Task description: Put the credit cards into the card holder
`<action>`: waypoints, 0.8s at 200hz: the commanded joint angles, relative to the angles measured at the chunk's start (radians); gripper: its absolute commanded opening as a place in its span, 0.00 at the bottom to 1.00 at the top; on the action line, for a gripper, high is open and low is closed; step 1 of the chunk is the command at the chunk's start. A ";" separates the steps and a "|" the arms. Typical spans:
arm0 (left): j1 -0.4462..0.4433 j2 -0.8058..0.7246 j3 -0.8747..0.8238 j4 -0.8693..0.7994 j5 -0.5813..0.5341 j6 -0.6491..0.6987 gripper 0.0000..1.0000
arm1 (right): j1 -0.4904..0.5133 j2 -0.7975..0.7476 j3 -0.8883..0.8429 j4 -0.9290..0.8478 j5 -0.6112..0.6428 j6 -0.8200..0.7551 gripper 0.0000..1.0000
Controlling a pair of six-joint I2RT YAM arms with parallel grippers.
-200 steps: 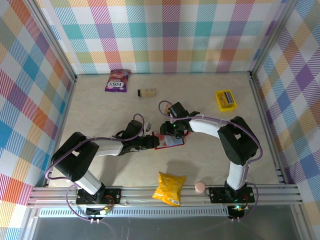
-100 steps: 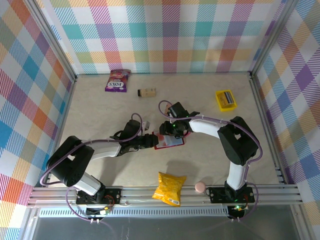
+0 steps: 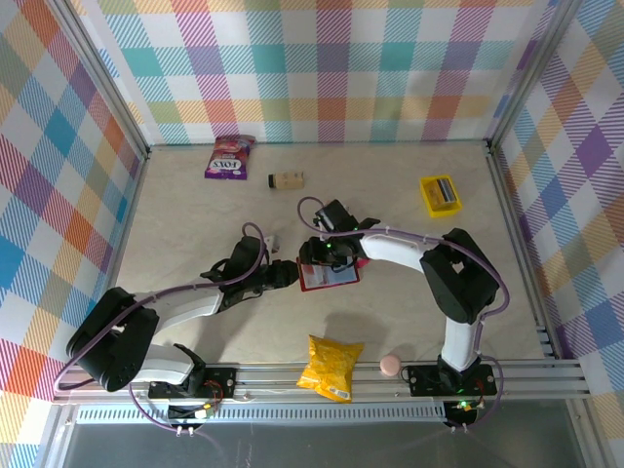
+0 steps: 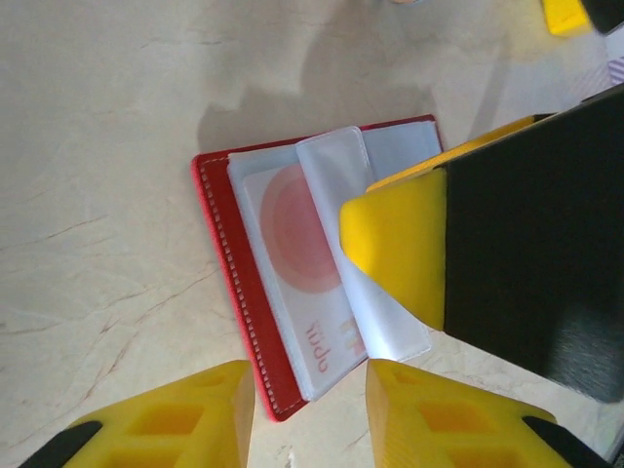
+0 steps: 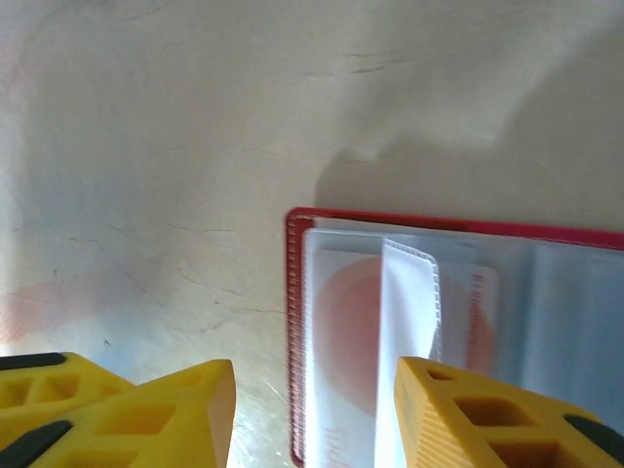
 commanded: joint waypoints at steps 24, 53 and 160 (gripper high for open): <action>0.036 -0.128 -0.084 -0.038 -0.009 -0.048 0.35 | 0.054 0.012 0.123 -0.014 -0.036 0.010 0.44; 0.037 -0.137 -0.078 -0.049 0.017 -0.041 0.35 | 0.065 -0.079 0.158 -0.019 -0.016 0.009 0.47; 0.012 -0.114 0.063 0.098 0.090 -0.054 0.45 | -0.525 -0.616 -0.149 -0.126 0.065 -0.234 0.66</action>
